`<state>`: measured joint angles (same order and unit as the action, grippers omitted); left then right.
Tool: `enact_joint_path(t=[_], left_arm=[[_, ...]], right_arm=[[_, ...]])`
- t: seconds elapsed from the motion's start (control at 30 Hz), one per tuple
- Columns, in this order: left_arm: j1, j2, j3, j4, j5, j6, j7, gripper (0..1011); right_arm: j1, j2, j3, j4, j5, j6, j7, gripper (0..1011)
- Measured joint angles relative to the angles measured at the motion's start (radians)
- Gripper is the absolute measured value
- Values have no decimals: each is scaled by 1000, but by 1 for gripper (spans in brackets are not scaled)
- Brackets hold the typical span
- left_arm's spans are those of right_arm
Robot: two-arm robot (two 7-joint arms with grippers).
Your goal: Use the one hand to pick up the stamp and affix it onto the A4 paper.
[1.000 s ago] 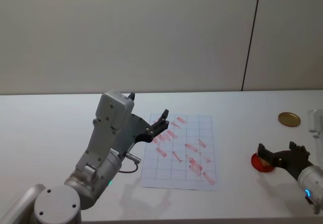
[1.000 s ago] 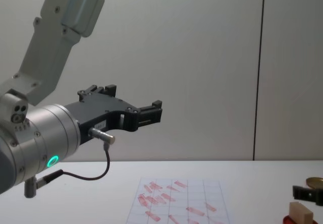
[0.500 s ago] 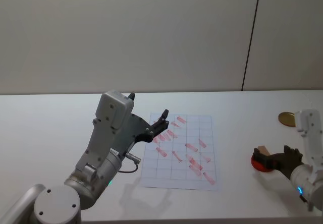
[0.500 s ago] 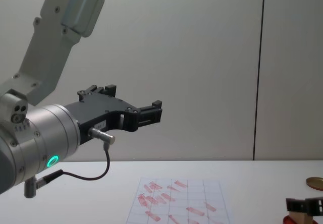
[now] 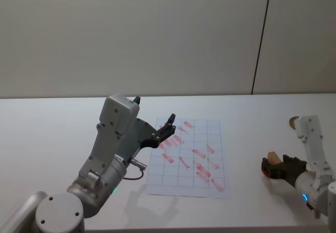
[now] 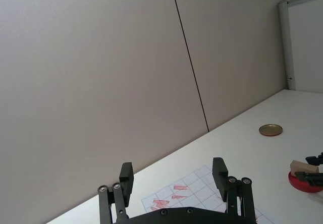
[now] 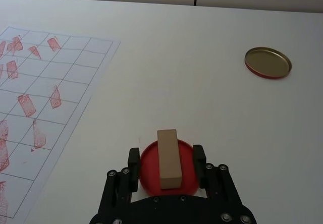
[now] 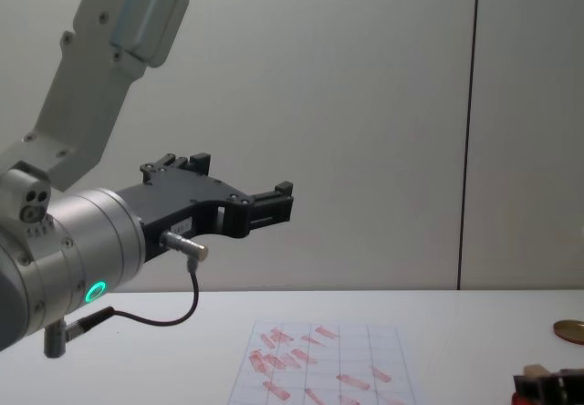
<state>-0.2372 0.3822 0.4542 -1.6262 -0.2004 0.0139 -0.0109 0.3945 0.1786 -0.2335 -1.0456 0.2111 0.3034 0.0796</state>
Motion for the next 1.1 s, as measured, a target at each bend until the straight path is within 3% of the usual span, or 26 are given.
enact_joint_path(t=[0.47, 1.1], left_arm=[[0, 0, 0, 0, 0, 0, 0, 993], [0, 0, 0, 0, 0, 0, 0, 993]], right_arm=[[29, -12, -10, 59, -45, 3, 12, 232], [43, -21, -11, 88, -57, 24, -8, 221]])
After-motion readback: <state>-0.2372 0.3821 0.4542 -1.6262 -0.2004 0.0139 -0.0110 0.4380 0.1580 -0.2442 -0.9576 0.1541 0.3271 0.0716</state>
